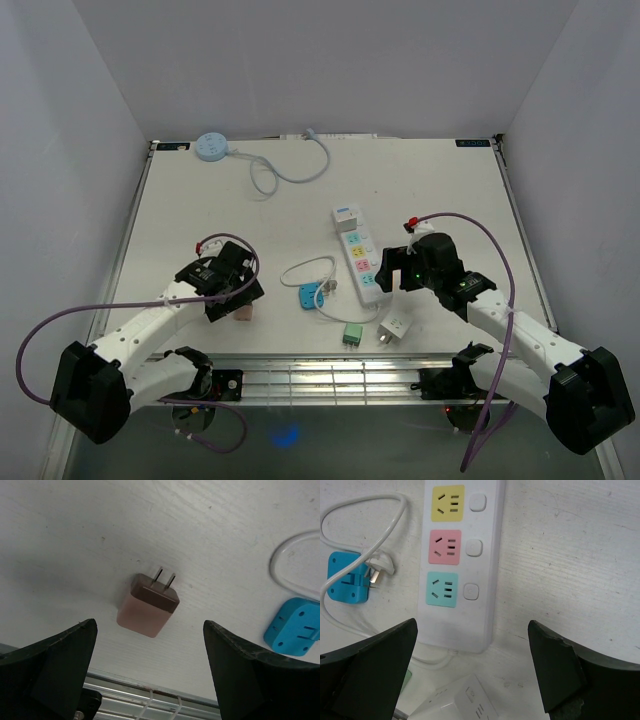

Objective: Insert the plug

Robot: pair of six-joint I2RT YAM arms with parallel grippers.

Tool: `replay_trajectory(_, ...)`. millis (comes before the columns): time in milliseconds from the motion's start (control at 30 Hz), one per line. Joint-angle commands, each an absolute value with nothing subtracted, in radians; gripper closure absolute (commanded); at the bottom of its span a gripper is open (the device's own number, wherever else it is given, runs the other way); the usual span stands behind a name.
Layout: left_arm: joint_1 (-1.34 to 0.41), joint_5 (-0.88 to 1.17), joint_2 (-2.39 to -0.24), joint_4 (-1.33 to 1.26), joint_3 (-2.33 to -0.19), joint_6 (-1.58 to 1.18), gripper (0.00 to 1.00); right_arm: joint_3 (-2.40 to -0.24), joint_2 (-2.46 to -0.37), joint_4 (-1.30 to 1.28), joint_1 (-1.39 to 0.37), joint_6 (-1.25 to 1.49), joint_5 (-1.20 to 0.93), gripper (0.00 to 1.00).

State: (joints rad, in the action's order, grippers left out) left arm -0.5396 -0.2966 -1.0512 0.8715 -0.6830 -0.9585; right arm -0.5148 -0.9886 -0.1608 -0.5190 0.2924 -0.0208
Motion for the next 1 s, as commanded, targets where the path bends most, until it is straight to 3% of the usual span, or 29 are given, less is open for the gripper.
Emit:
replay_trajectory(0,-0.531,-0.265,-1.032,0.829,-0.646,-1.026,0.02,-0.537,-0.977,-0.110,-0.517,0.291,-0.005,0.04)
replay_trajectory(267,-0.529,-0.225,-1.134,0.726,-0.577,-1.029,0.04,-0.531,-0.970,-0.104,-0.514,0.287,-0.005,0.04)
replay_trajectory(400,-0.529,-0.207,-1.158,0.669,-0.565,-0.996,0.11,-0.525,-0.963,-0.104,-0.511,0.285,-0.005,0.04)
replay_trajectory(500,-0.529,-0.201,-1.181,0.647,-0.557,-0.982,0.22,-0.522,-0.956,-0.104,-0.509,0.284,-0.005,0.04)
replay_trajectory(633,-0.529,-0.203,-1.195,0.629,-0.560,-0.954,0.59,-0.520,-0.950,-0.104,-0.506,0.284,-0.005,0.04)
replay_trajectory(667,-0.529,-0.201,-1.196,0.626,-0.563,-0.950,0.63,-0.522,-0.950,-0.104,-0.506,0.282,-0.005,0.04)
replay_trajectory(967,-0.540,-0.132,-1.220,0.575,-0.578,-0.933,0.65,-0.528,-0.962,-0.097,-0.508,0.267,-0.063,0.04)
